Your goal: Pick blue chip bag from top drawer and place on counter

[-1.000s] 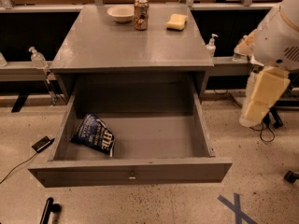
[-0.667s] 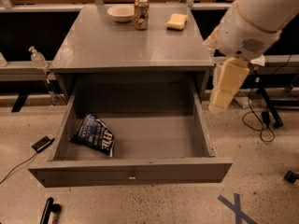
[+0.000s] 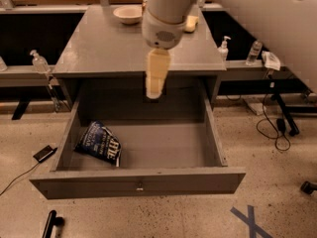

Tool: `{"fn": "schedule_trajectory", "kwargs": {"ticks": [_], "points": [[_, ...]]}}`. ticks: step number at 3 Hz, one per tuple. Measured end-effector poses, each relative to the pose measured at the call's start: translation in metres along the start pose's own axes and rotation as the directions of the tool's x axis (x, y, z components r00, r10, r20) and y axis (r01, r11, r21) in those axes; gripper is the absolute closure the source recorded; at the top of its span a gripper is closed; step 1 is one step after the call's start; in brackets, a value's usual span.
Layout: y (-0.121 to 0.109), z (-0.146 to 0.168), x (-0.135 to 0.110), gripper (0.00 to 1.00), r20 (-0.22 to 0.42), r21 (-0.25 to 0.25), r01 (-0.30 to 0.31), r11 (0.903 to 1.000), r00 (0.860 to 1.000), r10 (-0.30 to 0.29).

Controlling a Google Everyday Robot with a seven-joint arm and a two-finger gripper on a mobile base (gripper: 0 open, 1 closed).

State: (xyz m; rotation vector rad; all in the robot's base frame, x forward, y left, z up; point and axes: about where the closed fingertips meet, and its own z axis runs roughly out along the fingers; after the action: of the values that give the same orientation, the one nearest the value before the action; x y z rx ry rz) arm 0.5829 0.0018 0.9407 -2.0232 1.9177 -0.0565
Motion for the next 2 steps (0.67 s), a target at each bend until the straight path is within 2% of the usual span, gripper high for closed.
{"fn": "schedule_trajectory", "kwargs": {"ticks": [1,2], "points": [[-0.001,0.003,-0.014,0.00,0.004,0.005,0.003,1.0000,1.000,-0.003],[-0.009,0.022,-0.027,0.00,0.105,-0.029,0.008,0.9996,0.994,-0.005]]}}
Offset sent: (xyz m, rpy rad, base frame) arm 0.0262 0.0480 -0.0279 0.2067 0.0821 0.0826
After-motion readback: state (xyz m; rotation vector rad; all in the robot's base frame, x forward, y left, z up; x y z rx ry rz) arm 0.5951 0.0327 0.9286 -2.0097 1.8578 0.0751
